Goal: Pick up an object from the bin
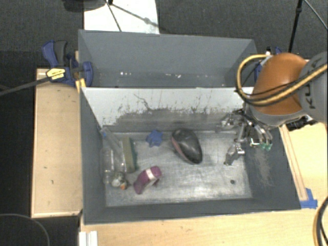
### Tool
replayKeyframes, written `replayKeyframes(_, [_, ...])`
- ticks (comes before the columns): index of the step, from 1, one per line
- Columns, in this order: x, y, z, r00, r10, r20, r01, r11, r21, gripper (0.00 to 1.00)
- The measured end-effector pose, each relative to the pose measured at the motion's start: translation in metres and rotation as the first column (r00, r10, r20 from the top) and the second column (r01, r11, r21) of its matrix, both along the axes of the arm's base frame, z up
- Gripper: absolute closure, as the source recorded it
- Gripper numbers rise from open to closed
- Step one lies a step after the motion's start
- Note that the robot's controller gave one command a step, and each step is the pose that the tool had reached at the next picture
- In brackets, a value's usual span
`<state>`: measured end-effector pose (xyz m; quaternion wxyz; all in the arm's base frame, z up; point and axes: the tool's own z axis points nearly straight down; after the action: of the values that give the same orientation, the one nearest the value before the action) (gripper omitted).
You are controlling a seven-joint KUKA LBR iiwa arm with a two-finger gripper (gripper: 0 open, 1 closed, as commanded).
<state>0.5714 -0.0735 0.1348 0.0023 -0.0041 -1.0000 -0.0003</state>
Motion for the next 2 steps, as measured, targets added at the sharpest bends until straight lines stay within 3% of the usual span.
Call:
replayKeyframes(1, [-0.006, 0.072, -0.062, 0.959, -0.283, 0.011, 0.283, 0.959, 0.002, 0.0])
replayKeyframes(2, [-0.014, 0.131, -0.034, 0.884, -0.467, 0.009, 0.467, 0.884, 0.004, 0.0])
